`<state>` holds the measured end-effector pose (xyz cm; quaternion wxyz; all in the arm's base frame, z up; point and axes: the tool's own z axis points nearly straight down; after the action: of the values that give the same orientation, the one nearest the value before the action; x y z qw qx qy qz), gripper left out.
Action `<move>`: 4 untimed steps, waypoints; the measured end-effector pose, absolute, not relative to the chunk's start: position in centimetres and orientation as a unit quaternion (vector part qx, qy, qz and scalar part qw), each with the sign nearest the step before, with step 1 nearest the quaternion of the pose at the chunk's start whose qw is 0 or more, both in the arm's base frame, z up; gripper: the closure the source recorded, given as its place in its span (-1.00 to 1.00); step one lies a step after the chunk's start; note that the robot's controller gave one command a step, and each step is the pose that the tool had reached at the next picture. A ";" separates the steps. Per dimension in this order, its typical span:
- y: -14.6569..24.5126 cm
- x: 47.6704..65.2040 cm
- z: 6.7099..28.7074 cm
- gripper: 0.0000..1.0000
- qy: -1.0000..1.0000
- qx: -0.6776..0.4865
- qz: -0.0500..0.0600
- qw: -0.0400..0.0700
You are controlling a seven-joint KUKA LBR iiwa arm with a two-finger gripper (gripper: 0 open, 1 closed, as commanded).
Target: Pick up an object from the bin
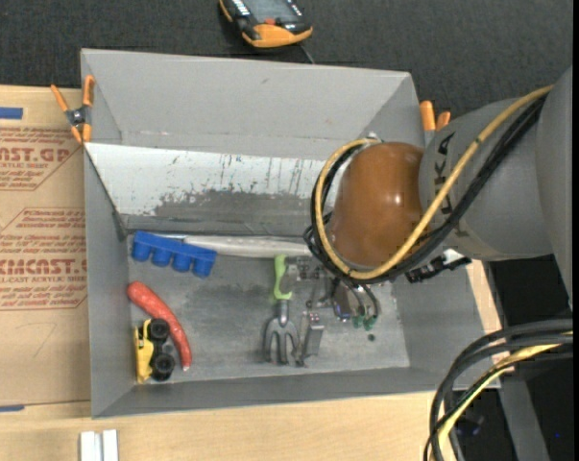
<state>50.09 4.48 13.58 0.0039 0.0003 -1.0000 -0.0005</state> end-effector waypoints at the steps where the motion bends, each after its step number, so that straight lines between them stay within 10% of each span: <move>1: 4.5 50.3 14.0 -1.00 -1.000 0.000 -0.001 0.000; 2: 2.3 50.6 7.1 -1.00 -0.959 0.283 -0.002 0.002; 3: 0.9 51.4 12.2 -1.00 -0.980 0.201 -0.001 -0.002; 4: 2.2 50.5 7.1 -1.00 -0.958 0.286 -0.004 0.005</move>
Offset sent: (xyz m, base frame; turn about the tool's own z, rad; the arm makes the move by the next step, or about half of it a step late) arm 0.0060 -0.0228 -0.0658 -0.5918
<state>50.51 2.16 7.12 0.0053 0.2864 -0.9581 -0.0036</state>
